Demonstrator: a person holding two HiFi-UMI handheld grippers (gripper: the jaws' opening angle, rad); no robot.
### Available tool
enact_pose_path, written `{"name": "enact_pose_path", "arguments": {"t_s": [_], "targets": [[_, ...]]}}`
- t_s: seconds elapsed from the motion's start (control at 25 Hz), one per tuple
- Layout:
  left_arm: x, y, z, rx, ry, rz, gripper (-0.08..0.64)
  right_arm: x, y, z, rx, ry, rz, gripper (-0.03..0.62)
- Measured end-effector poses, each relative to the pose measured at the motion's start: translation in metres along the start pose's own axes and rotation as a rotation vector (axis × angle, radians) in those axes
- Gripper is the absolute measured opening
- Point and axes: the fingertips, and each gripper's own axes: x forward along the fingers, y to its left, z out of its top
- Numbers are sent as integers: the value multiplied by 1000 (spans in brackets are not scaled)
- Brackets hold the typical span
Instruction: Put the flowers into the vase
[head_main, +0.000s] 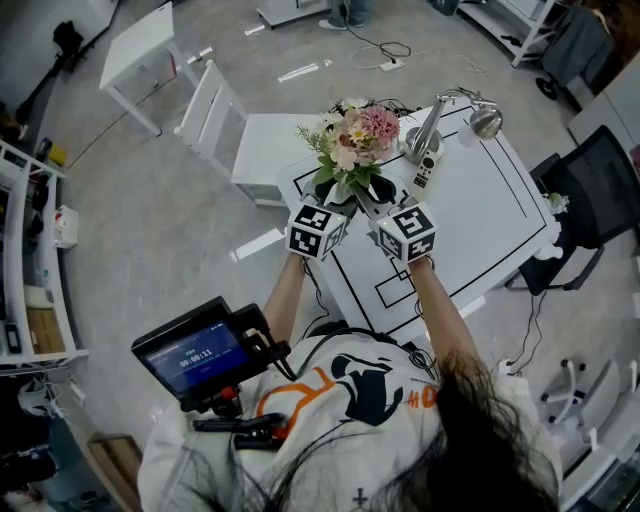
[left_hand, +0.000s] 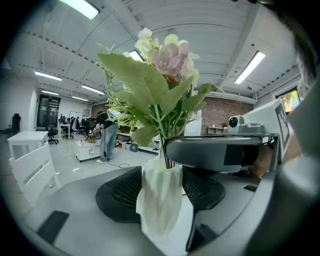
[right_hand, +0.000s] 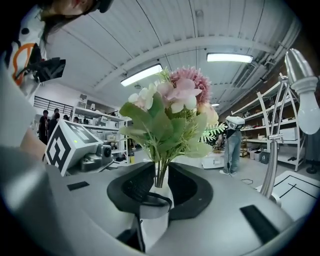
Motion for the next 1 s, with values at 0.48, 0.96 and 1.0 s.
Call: {"name": "enact_pose_path", "arguments": {"t_s": [0.48, 0.96, 1.0], "targets": [[-4, 3, -1, -7, -16, 0, 258, -5, 4, -9, 96, 42, 55, 155], [-5, 5, 1, -10, -21, 5, 258, -22, 5, -13, 170, 48, 46, 189], [-5, 5, 1, -7, -21, 5, 258, -25, 4, -14, 184, 42, 42, 189]]}}
